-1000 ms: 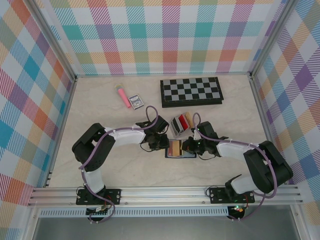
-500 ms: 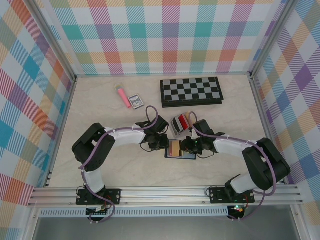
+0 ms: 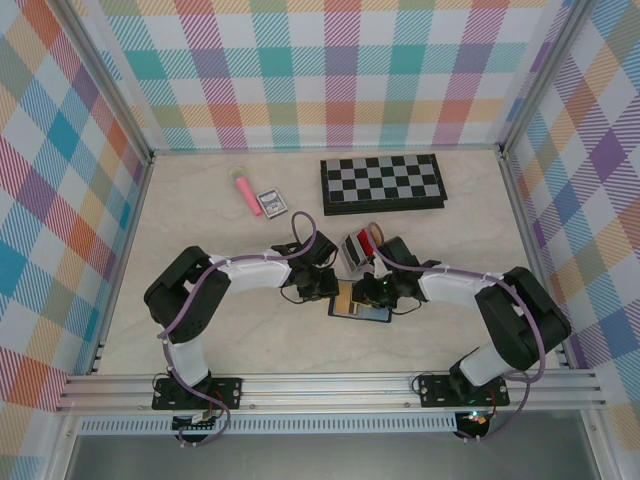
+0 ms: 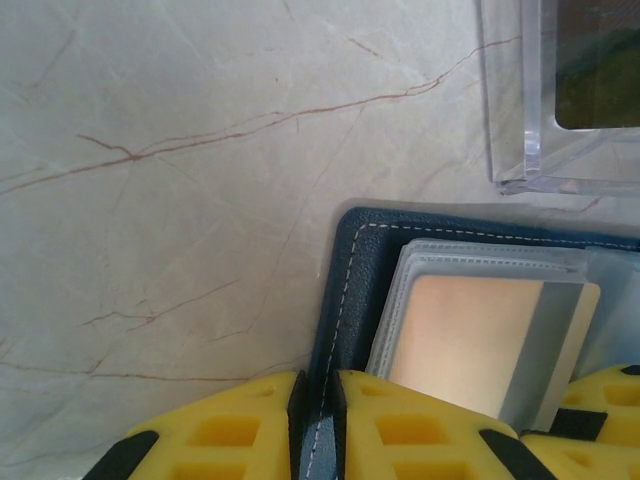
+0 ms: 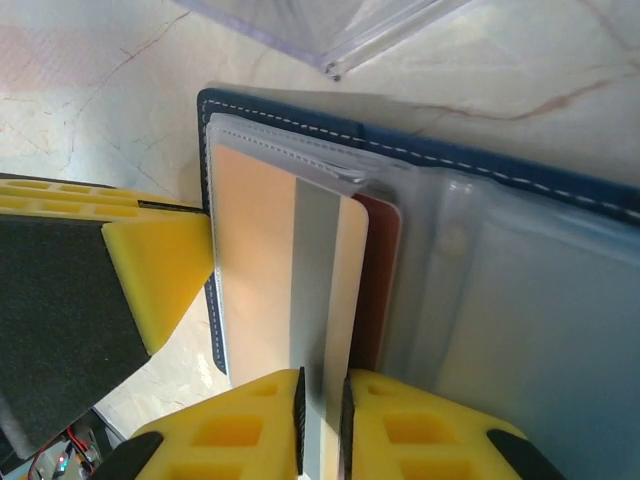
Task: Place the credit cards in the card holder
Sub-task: Insert the credit card into the card slot, then pick up the credit card from the storage box.
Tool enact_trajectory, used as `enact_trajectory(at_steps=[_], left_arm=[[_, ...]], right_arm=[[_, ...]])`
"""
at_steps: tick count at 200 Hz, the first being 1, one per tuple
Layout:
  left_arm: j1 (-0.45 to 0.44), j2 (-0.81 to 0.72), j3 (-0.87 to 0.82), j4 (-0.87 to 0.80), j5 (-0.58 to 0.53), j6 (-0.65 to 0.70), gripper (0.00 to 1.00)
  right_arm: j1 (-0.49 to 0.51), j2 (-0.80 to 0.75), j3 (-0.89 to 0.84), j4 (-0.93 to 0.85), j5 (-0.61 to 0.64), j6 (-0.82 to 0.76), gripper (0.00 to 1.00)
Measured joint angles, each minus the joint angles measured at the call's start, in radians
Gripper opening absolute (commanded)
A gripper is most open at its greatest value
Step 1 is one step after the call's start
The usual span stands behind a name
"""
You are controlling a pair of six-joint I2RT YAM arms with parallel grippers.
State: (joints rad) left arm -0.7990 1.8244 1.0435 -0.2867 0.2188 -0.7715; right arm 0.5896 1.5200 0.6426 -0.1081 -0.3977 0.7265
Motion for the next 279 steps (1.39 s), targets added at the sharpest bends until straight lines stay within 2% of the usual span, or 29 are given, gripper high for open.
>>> enact_trajectory(at_steps=[16, 29, 54, 92, 131, 162, 180, 193, 217, 229, 257, 279], left_arm=[[0.000, 0.000, 0.000, 0.000, 0.000, -0.002, 0.17], [0.000, 0.000, 0.000, 0.000, 0.000, -0.002, 0.17], [0.000, 0.000, -0.002, 0.001, 0.000, -0.006, 0.17], [0.000, 0.000, -0.003, 0.003, 0.000, -0.014, 0.17], [0.000, -0.002, -0.007, 0.007, 0.000, -0.019, 0.17], [0.000, -0.005, -0.011, 0.013, 0.000, -0.023, 0.17], [0.000, -0.013, -0.028, 0.034, -0.001, -0.028, 0.17], [0.000, -0.019, -0.040, 0.052, -0.001, -0.039, 0.19], [0.000, -0.039, -0.067, 0.085, -0.011, -0.055, 0.24], [0.000, -0.049, -0.072, 0.082, -0.023, -0.054, 0.27], [0.002, -0.068, -0.072, 0.048, -0.067, -0.052, 0.33], [0.017, -0.085, -0.072, 0.027, -0.086, -0.051, 0.37]], right_arm=[[0.001, -0.002, 0.003, -0.015, 0.014, 0.000, 0.22], [0.001, -0.011, 0.008, -0.043, 0.035, -0.002, 0.29], [0.002, -0.047, 0.023, -0.098, 0.071, -0.005, 0.31], [0.002, -0.058, 0.035, -0.119, 0.081, -0.008, 0.26], [0.002, 0.001, 0.047, -0.115, 0.074, 0.000, 0.15], [0.002, 0.021, 0.047, -0.088, 0.049, -0.002, 0.15], [0.002, 0.021, 0.048, -0.088, 0.045, -0.009, 0.18], [0.002, 0.018, 0.059, -0.110, 0.050, -0.023, 0.27], [0.002, -0.027, 0.109, -0.214, 0.126, -0.066, 0.38], [0.001, -0.063, 0.143, -0.276, 0.174, -0.090, 0.41], [-0.001, -0.103, 0.276, -0.412, 0.304, -0.163, 0.43], [0.000, -0.070, 0.408, -0.481, 0.389, -0.229, 0.40]])
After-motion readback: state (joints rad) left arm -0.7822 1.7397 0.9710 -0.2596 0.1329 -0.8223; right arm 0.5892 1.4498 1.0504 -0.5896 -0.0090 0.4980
